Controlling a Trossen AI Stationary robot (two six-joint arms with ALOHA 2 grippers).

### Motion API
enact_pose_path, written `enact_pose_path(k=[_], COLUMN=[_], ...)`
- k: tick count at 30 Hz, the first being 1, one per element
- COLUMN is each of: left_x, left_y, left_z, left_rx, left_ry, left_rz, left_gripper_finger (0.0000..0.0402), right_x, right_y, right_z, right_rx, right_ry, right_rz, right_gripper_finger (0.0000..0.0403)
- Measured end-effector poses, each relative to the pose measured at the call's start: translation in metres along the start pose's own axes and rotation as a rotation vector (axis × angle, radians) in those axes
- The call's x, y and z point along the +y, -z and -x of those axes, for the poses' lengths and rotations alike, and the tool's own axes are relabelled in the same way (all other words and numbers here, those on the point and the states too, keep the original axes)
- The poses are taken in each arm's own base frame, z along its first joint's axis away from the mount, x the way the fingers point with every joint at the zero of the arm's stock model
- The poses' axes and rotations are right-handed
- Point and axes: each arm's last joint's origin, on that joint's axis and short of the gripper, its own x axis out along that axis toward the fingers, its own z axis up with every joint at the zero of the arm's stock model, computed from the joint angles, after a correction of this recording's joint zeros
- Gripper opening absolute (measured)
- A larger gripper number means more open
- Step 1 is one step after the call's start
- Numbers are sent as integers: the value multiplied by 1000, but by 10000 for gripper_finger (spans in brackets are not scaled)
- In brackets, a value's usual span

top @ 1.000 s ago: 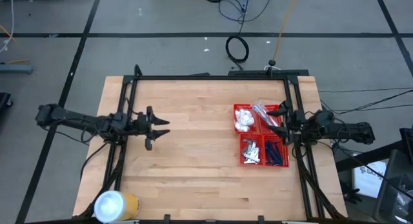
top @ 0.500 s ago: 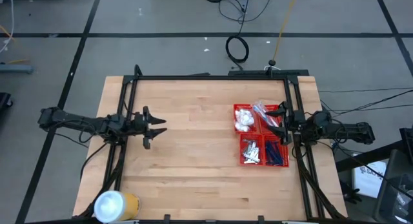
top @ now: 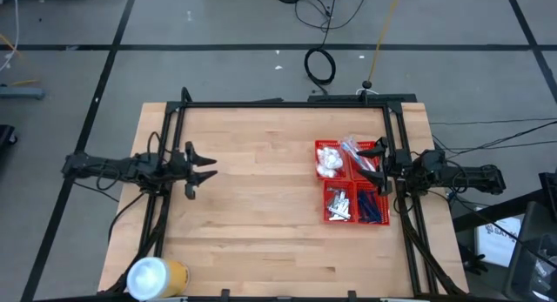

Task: Pick & Place Travel size toiletries
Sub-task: Return to Home Position

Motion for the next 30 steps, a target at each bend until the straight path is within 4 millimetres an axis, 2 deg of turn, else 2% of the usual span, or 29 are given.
enact_pose_path(k=[9, 22, 27, 30], left_x=[3, 5, 5, 5], left_y=[2, 2, 2, 9], left_z=[12, 11, 11, 8], left_rx=[-7, -9, -34, -38], left_ry=[0, -53, -51, -50], left_rz=[0, 25, 32, 28], left_gripper_finger=[166, 166, 166, 166], right_x=[0, 0, -3, -4], right_y=[0, 4, 4, 5], right_z=[0, 0, 0, 0], right_rx=[0, 2, -53, -43], right_ry=[0, 3, 84, 126], right_rz=[-3, 1, -5, -7], right_gripper_finger=[268, 270, 268, 266])
